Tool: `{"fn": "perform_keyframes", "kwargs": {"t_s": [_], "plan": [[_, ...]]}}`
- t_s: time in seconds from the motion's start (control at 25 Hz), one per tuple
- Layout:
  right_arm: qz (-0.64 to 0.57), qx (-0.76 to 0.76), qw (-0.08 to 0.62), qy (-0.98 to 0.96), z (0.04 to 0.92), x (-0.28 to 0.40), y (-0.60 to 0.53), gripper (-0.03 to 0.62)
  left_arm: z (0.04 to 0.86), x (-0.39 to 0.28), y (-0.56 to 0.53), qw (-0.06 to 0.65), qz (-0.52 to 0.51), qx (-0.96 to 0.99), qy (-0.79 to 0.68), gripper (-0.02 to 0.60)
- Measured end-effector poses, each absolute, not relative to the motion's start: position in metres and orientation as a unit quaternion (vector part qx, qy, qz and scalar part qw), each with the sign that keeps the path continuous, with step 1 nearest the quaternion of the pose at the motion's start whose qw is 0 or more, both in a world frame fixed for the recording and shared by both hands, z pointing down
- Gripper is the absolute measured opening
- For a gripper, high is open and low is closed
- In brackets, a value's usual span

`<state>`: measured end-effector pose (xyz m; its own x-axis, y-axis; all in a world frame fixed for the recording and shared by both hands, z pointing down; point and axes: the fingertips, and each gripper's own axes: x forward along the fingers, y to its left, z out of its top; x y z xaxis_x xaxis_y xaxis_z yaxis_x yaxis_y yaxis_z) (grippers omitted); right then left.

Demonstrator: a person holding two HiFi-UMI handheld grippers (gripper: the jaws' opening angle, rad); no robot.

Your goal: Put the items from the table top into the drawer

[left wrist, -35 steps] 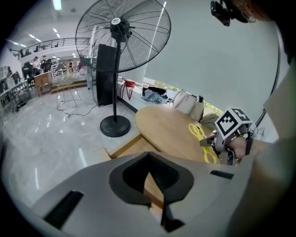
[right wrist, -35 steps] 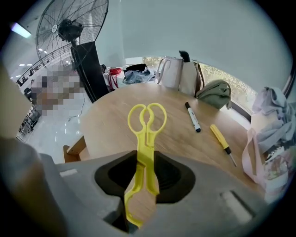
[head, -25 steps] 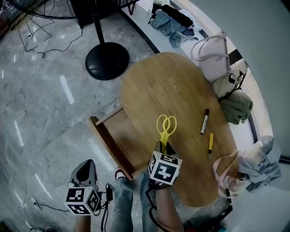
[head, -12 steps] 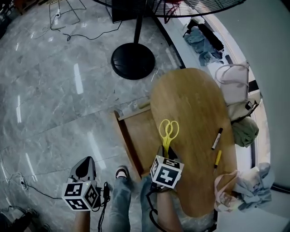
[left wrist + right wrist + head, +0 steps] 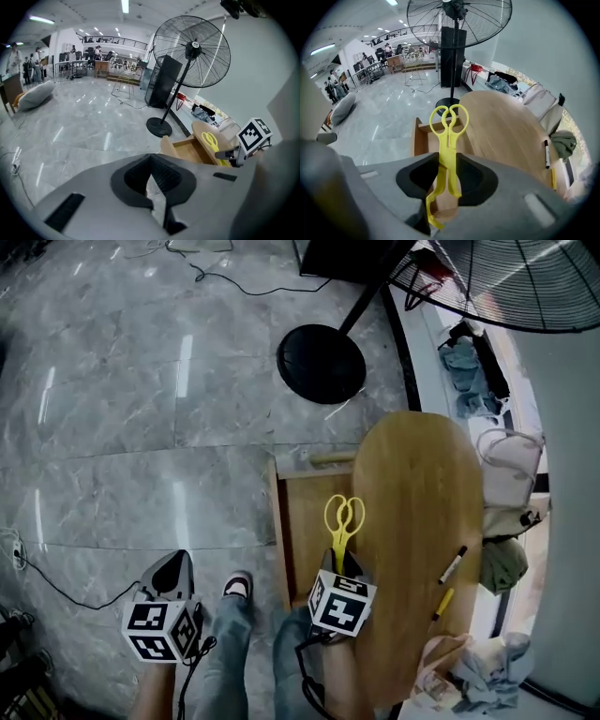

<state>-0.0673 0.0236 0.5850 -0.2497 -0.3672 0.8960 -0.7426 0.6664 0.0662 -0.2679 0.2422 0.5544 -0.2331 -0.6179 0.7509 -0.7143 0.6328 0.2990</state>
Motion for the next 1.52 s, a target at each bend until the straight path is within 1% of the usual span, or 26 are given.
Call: {"fn": "perform_keyframes", "kwargs": {"t_s": [0.24,0.6,0.68,0.8,1.16,1.52], "plan": [[0.161,0.316,0.523,-0.775,0.606,-0.076,0.037,0.120,0.577,-0.267,0.258,0.457,0.036,0.399,-0.794,-0.005],[0.158,0.276,0.535,-0.783,0.625,-0.087,0.039,0.120,0.595,-0.263,0.260,0.466,0.012,0.367,-0.805,-0.005],[0.176,0.265,0.532,-0.785,0.630,-0.090,0.041,0.121,0.597,-0.262,0.260,0.469,0.011,0.363,-0.805,-0.005],[0.213,0.260,0.519,-0.786,0.633,-0.091,0.042,0.191,0.596,-0.259,0.256,0.470,0.015,0.364,-0.804,-0.005],[0.224,0.282,0.499,-0.788,0.623,-0.077,0.030,0.193,0.587,-0.255,0.226,0.460,0.037,0.398,-0.793,-0.005],[0.261,0.342,0.462,-0.776,0.604,-0.035,0.013,0.193,0.572,-0.232,0.179,0.453,0.077,0.461,-0.759,-0.005]]}}
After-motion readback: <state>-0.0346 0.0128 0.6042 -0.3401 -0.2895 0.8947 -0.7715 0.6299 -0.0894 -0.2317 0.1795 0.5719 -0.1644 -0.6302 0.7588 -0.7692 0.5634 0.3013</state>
